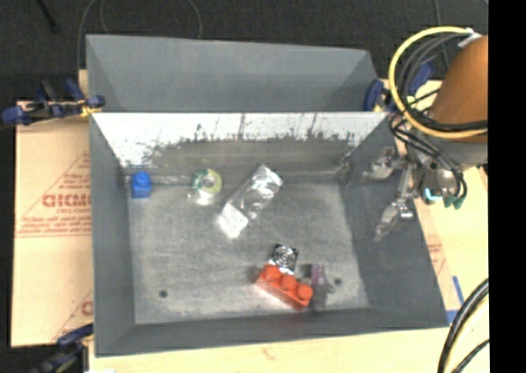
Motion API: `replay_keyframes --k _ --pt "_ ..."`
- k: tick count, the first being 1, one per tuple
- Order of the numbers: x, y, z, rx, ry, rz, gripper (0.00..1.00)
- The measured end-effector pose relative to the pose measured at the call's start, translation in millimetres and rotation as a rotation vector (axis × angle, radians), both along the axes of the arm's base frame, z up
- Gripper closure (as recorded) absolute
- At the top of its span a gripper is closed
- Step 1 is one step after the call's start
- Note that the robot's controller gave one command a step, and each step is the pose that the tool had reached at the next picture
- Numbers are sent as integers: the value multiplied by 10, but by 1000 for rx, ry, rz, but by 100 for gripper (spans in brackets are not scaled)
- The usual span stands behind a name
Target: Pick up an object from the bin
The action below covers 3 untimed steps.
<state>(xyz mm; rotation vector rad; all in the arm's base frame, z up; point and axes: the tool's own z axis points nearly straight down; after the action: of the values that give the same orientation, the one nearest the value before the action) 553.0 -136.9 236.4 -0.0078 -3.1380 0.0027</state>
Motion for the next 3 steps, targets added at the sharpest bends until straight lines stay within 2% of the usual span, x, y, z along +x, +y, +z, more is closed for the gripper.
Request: replay_keyframes --k 1,2,3 --pt "-564 -10 -1109 2 4 43 0" --pt "-347 1431 -1604 -5 -10 149 0" --pt "-368 1428 -1587 0 1 147 100"
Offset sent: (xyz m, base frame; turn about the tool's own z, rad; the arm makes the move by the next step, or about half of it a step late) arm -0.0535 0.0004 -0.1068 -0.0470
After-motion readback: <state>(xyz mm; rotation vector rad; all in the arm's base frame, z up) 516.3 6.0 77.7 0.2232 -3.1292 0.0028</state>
